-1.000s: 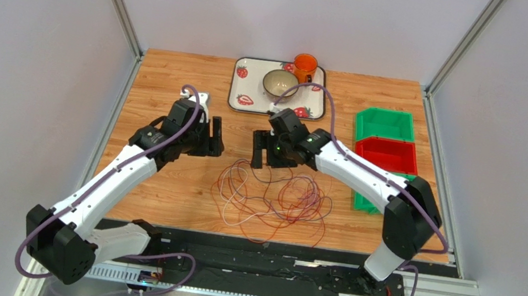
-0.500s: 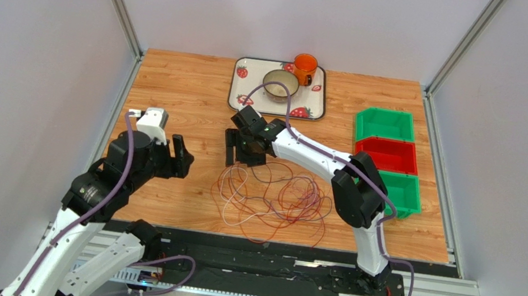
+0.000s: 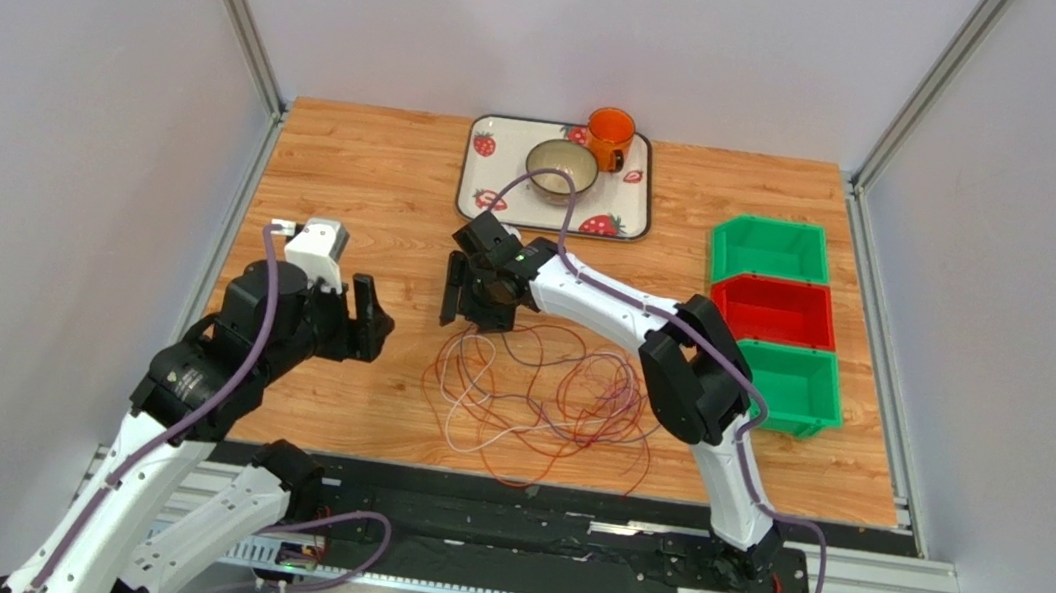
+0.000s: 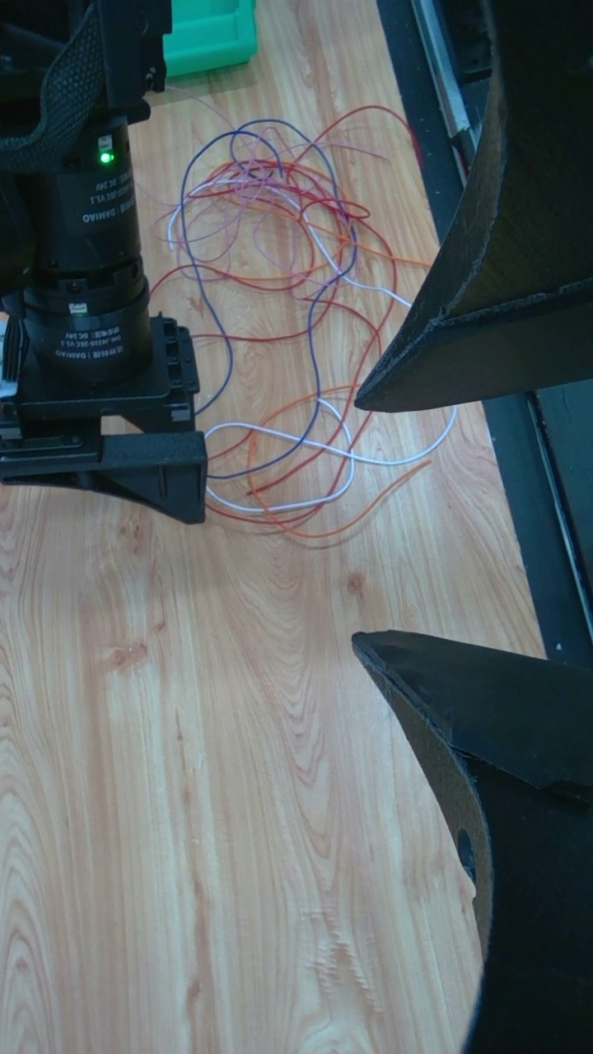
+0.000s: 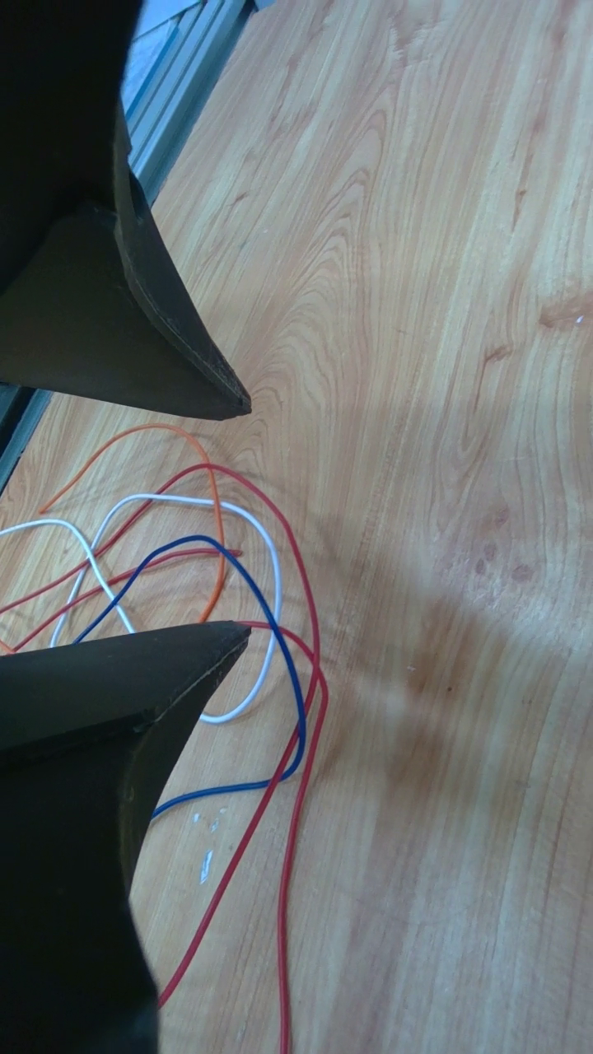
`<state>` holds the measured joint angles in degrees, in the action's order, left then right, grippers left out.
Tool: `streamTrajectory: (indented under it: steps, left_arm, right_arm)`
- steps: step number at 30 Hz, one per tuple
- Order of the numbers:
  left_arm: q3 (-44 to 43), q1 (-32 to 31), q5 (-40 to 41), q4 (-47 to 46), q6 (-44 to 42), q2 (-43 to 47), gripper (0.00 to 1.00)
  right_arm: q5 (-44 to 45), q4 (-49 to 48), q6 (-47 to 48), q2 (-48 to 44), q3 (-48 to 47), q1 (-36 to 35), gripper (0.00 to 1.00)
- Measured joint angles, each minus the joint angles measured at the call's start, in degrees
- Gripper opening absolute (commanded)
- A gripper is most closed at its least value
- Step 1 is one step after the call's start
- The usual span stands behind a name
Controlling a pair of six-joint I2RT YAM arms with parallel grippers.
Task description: Untangle the cables
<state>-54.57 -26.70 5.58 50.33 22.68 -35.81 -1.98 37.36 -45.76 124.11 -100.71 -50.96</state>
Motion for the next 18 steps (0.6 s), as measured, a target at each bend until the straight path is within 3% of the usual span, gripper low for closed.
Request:
streamTrajectory:
  steps: [14,18]
  left_arm:
    - [0.1,0.0,-1.0,0.0,-0.1,0.1,0.73]
    - [0.1,0.0,-1.0,0.0,-0.1,0.1,0.73]
  right_arm:
    - [1.9,-0.9,-3.4,2.0,-1.3,0.0,0.51]
    - [3.2,0.0,-3.8,2.4,-1.6,0.0,0.39]
